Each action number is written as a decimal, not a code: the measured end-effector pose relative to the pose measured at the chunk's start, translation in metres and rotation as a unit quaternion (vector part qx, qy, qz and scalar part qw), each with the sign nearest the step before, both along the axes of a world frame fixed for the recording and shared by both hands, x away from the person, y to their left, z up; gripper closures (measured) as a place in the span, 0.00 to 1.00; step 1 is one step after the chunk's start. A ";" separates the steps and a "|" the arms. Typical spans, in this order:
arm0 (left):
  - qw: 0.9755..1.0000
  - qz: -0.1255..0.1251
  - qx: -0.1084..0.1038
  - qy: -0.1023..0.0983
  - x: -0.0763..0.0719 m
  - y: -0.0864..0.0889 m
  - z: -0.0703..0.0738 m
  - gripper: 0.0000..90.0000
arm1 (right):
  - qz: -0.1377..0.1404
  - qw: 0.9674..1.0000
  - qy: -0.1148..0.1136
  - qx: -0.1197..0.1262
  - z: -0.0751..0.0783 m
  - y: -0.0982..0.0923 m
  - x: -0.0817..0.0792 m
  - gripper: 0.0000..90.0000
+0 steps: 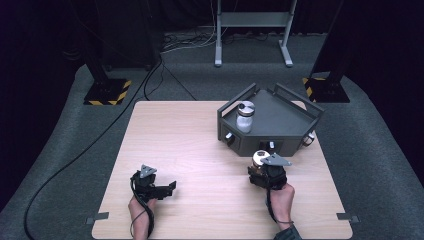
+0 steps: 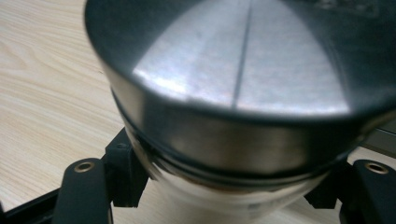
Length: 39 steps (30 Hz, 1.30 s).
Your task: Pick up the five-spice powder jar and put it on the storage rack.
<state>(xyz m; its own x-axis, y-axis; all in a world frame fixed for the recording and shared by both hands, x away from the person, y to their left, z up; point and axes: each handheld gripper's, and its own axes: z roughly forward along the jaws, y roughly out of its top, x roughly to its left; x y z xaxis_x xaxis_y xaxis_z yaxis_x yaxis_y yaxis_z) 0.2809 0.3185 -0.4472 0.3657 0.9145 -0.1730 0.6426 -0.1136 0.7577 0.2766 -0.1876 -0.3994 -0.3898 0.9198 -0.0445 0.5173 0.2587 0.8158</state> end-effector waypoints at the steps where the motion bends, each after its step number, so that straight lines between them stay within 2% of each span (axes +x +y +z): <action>1: 1.000 0.000 0.000 0.000 0.000 0.000 0.000 0.00 | -0.001 1.000 0.000 -0.001 0.000 -0.001 -0.001 0.34; 16: 1.000 0.000 0.003 0.000 0.000 -0.001 0.000 0.00 | -0.020 1.000 0.000 -0.003 0.004 -0.026 -0.007 0.34; 21: 1.000 0.000 0.003 0.000 0.000 -0.001 0.000 0.00 | -0.024 1.000 0.005 0.004 0.006 -0.036 -0.006 0.34; 39: 1.000 -0.001 0.004 0.000 0.000 -0.001 0.001 0.00 | -0.049 0.999 -0.007 0.011 0.014 -0.059 -0.013 0.34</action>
